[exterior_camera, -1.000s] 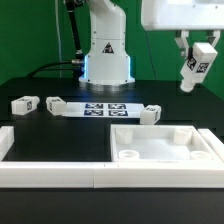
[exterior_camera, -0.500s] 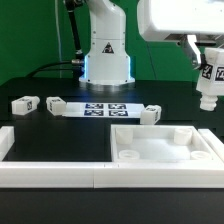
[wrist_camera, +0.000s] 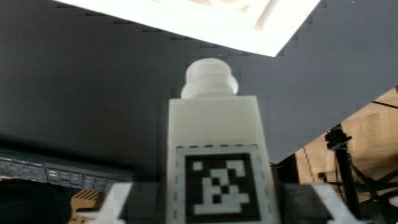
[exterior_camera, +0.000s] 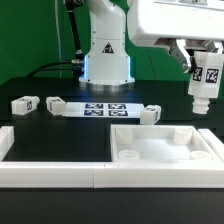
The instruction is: Assemble square table
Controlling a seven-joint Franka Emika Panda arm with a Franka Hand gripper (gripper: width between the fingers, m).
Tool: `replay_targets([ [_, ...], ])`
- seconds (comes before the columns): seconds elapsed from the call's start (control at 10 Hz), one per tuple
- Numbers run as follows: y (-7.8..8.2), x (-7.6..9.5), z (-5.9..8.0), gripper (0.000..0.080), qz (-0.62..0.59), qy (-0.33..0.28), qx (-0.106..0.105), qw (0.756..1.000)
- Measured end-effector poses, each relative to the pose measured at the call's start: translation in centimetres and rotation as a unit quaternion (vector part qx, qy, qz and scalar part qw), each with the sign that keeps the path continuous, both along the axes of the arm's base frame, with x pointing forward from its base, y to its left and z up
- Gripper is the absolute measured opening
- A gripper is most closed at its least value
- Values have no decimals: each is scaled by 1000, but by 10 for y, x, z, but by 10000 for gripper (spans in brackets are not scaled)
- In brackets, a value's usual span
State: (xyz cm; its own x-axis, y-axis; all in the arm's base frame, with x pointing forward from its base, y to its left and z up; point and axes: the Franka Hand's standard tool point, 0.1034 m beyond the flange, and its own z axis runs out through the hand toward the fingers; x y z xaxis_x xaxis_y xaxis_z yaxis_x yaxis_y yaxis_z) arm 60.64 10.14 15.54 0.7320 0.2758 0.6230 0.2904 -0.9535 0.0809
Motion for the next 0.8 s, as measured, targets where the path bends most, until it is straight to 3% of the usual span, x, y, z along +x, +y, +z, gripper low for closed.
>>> replay_targets([
  [0.2,-5,0,-17,290,0,28,-4,1000],
  [0.5,0,15,-28,290,3,69,-3,998],
  [0.7,11,8,-46,290,7,69,0,998],
  [0.8,14,7,-48,290,10,71,0,997],
])
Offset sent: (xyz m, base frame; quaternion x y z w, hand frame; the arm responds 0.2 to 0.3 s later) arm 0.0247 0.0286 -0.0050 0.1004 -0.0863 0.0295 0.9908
